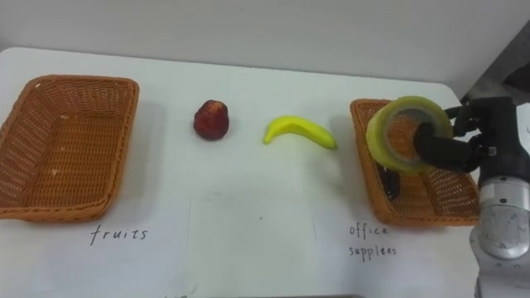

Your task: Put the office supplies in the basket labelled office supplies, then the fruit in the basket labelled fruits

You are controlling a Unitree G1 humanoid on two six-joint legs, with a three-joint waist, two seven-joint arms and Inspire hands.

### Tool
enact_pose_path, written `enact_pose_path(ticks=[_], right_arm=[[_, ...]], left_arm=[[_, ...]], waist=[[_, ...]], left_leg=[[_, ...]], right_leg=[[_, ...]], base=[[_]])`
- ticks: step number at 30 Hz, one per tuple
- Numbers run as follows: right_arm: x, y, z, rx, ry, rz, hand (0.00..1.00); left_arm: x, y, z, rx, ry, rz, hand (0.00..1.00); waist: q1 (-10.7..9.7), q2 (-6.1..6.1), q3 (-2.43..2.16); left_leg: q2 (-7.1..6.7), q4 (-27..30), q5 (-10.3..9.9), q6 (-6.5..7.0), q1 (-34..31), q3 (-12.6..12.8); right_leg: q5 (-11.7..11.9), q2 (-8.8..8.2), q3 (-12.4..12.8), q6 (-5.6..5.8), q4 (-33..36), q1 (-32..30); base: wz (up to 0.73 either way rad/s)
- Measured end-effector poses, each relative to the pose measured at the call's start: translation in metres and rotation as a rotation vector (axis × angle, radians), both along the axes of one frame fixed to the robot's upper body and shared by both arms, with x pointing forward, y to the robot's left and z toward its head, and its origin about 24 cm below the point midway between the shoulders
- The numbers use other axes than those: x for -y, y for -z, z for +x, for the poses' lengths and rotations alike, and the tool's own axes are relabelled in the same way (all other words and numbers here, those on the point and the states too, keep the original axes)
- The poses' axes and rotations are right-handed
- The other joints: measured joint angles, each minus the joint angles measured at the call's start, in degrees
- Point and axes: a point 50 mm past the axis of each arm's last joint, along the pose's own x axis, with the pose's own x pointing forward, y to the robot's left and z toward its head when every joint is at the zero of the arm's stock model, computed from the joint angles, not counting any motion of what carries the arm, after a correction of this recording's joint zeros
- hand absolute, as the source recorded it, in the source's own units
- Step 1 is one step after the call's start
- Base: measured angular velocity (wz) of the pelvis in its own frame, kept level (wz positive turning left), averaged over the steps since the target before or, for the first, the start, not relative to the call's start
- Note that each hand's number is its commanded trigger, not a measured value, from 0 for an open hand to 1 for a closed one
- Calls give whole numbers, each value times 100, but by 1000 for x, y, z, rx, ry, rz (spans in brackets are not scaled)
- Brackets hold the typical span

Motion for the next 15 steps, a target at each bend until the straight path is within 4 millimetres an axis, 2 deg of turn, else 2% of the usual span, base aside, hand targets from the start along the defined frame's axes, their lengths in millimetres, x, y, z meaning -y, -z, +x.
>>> enact_pose_path(ticks=[4,15], right_arm=[[2,5,-1,-19,9,5,100],[4,11,-7,-51,22,5,100]], left_arm=[[0,0,0,-1,3,0,0],[0,0,1,-8,1,6,0]], waist=[[-5,25,11],[-6,55,4]], left_leg=[[2,4,0,0,4,4],[7,16,0,-1,9,1]], right_leg=[[0,1,2,0,5,2],[2,2,2,-3,17,7]], base=[[0],[0]])
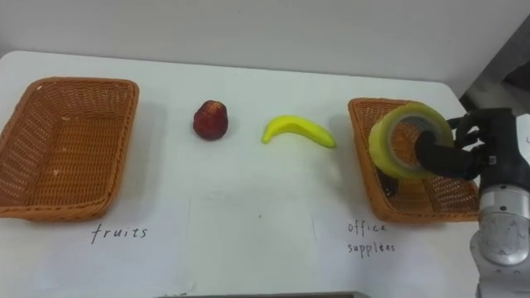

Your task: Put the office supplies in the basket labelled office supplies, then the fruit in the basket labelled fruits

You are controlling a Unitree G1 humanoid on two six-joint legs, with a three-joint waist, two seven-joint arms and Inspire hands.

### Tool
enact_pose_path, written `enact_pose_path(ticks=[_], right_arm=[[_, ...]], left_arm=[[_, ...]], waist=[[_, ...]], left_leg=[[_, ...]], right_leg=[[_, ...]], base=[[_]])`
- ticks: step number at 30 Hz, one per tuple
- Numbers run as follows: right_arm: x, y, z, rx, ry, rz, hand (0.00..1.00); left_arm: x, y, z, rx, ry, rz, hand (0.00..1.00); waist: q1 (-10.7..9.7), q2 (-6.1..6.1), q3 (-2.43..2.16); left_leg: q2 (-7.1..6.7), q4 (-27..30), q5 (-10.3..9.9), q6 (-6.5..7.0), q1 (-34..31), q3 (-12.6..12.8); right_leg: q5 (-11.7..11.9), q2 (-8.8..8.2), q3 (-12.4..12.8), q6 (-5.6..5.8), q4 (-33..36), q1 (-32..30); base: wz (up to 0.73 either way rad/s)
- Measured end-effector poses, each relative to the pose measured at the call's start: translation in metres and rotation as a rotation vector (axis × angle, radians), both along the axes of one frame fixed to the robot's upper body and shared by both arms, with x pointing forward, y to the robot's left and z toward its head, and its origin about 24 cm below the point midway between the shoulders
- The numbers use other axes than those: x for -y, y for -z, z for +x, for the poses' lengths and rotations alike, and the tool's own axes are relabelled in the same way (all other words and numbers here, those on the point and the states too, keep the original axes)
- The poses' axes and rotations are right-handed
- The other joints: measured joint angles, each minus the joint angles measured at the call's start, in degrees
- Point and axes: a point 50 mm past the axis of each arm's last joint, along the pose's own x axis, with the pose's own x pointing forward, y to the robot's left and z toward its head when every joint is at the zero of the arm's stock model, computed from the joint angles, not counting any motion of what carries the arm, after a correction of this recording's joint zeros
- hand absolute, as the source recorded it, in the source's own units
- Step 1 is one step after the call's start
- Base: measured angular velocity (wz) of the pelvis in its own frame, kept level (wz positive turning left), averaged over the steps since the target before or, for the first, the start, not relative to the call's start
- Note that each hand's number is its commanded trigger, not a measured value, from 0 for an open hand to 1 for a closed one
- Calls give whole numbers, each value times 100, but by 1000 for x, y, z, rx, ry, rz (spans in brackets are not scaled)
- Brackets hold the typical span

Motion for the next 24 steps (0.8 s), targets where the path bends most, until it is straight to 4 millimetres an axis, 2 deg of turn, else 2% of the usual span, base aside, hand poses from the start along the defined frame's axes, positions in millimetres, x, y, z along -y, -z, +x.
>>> enact_pose_path(ticks=[21,22,24], right_arm=[[1,2,-1,-20,9,-18,100],[1,2,-1,-20,9,-18,89],[1,2,-1,-20,9,-18,20]], left_arm=[[-1,-2,3,17,5,9,0],[-1,-2,3,18,5,10,0],[-1,-2,5,25,7,11,0]], waist=[[0,33,-1],[-2,32,-1],[-1,32,-1]], left_leg=[[0,-5,0,0,8,2],[0,-4,0,0,8,2],[0,-4,0,0,9,2]], right_leg=[[0,2,8,0,1,-1],[0,1,7,0,1,-1],[0,1,7,0,1,-1]], base=[[0],[0],[0]])
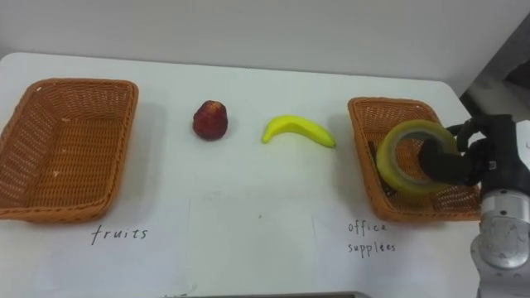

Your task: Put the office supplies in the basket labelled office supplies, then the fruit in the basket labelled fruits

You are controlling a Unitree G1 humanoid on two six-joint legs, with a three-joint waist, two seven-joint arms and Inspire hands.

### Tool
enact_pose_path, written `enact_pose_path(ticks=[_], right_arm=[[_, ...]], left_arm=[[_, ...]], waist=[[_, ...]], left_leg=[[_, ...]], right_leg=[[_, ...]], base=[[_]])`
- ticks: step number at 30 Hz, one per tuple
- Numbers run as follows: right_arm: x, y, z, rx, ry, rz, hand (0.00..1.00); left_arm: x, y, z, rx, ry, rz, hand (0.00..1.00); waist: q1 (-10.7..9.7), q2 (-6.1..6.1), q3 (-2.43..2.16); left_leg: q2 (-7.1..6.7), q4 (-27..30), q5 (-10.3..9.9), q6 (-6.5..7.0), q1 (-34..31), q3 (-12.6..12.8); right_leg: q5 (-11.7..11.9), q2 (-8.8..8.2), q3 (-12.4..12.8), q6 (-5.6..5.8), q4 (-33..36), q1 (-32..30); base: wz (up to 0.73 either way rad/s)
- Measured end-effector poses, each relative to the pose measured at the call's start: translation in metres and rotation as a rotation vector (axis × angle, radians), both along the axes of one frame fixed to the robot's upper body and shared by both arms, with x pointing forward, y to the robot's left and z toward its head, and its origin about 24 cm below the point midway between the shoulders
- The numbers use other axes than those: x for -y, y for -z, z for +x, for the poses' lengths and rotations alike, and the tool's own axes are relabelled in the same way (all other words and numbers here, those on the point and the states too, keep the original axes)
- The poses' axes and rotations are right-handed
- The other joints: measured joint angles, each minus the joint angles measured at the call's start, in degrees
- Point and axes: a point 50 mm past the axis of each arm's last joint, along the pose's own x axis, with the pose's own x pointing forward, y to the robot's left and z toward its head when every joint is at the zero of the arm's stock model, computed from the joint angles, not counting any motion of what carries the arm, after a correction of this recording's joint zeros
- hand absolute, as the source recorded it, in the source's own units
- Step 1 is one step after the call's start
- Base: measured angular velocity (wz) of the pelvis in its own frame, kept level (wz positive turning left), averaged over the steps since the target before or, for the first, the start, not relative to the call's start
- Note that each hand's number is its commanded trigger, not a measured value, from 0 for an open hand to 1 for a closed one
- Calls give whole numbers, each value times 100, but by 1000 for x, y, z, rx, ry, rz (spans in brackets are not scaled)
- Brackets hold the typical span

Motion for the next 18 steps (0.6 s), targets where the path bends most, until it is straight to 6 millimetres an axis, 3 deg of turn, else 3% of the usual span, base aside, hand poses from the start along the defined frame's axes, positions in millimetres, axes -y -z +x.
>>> enact_pose_path(ticks=[1,2,18], right_arm=[[0,0,0,0,0,0,4],[0,0,0,0,0,0,0],[3,6,-2,-22,20,2,0]], left_arm=[[0,0,0,2,1,0,0],[0,0,1,6,2,1,0],[0,-1,0,3,1,3,0]], waist=[[0,0,0],[0,-1,0],[5,-22,-10]], left_leg=[[0,0,0,0,0,0],[0,0,0,0,0,0],[3,-42,0,0,63,51]], right_leg=[[0,0,0,0,0,0],[0,0,0,0,0,0],[3,4,25,-2,9,28]], base=[[0],[0],[-1]])
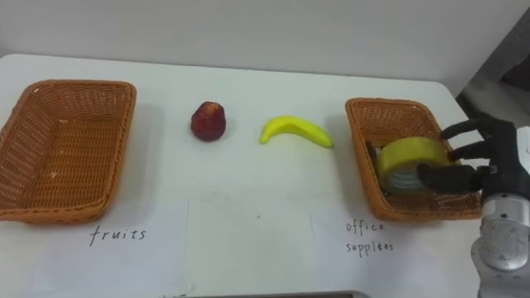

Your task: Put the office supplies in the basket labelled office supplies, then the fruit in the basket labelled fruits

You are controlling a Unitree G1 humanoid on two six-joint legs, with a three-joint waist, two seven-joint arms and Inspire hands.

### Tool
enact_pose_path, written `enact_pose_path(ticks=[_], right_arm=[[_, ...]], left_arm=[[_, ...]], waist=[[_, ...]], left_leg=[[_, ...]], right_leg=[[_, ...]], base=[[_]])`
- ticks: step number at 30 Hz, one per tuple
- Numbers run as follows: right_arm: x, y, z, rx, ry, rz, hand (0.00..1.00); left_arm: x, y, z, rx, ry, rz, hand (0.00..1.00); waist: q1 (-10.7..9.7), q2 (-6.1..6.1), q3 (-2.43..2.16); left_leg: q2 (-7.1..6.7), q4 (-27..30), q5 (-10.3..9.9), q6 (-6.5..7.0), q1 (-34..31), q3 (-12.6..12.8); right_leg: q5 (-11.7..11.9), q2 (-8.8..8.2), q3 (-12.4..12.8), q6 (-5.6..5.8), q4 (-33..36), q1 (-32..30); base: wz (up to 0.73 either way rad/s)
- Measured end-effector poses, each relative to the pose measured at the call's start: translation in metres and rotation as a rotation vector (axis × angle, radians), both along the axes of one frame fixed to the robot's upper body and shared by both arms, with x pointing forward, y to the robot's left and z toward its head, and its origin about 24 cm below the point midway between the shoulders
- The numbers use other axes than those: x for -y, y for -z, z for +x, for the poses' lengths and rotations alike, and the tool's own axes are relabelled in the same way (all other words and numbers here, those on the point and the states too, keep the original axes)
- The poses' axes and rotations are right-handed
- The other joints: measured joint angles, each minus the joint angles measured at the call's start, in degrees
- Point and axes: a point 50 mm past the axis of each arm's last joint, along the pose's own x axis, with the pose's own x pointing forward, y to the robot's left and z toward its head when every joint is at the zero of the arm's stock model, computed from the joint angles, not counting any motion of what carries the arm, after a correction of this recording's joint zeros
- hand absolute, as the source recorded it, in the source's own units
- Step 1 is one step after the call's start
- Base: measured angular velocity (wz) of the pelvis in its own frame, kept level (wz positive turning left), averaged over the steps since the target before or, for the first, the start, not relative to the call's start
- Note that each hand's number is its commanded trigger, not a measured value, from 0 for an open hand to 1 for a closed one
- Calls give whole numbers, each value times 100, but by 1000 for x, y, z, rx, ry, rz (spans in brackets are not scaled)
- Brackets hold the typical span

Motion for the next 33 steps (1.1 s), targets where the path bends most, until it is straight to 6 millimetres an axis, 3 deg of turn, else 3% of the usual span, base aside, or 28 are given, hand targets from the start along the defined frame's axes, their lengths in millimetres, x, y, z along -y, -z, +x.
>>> enact_pose_path(ticks=[15,33], right_arm=[[1,2,-1,-12,5,-8,0],[1,1,0,-7,5,-6,0]], left_arm=[[-1,-1,-1,4,-2,17,0],[-1,-1,-5,-6,-5,19,0]], waist=[[-5,25,18],[6,-26,6]], left_leg=[[1,-2,0,0,17,24],[5,-17,-1,-1,6,63]], right_leg=[[0,3,7,0,-7,17],[0,8,33,0,4,-23]], base=[[0],[-1]])
